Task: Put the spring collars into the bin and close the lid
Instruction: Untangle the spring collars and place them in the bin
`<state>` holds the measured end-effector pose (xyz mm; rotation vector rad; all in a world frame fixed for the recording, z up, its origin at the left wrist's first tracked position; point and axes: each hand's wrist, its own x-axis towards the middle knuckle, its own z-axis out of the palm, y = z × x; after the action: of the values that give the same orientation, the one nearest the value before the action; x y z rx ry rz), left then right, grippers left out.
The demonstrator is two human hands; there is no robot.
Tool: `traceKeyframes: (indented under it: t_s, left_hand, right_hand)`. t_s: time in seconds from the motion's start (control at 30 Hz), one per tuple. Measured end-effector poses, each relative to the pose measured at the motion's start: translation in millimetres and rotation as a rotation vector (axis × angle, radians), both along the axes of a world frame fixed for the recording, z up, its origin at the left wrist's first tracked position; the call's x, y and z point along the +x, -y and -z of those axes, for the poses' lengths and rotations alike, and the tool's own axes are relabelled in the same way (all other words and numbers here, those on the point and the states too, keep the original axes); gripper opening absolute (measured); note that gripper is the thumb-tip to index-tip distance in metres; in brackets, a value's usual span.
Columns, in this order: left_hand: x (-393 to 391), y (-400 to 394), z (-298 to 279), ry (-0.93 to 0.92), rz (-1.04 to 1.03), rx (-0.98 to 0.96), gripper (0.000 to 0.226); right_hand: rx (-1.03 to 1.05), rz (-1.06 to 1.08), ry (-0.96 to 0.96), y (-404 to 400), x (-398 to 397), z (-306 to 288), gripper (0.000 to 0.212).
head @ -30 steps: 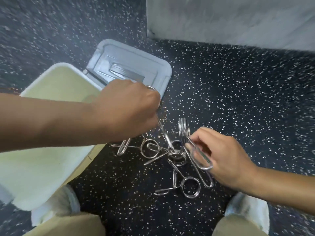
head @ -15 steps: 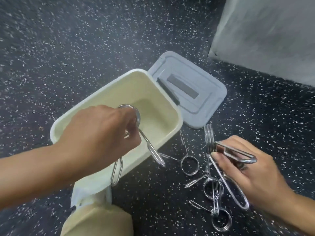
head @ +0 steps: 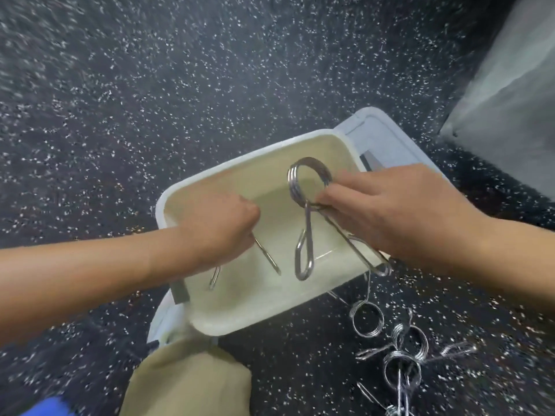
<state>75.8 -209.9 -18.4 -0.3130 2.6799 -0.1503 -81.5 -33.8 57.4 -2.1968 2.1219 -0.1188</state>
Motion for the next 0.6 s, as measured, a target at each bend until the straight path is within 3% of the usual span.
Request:
traceKeyframes:
  t_s: [0.1, 0.2, 0.3, 0.6]
  left_hand:
    - [-2, -6, 20, 0.055, 0.027, 0.086, 0.030]
    - [-5, -7, 25, 0.146, 0.031, 0.120, 0.004]
    - [-6, -7, 29, 0.191, 0.050, 0.108, 0.014]
    - [-7, -14, 38, 0.233, 0.120, 0.039, 0.017]
  right_hand:
    - [0.118, -0.181, -0.105, 23, -2, 25, 0.018]
    - [0.171, -0.234, -0.137, 36, -3, 50, 0.025]
    - [0.240, -0.233, -0.217, 44, -4, 71, 0.023]
    - [0.387, -0.368, -0.498, 61, -2, 112, 0.026]
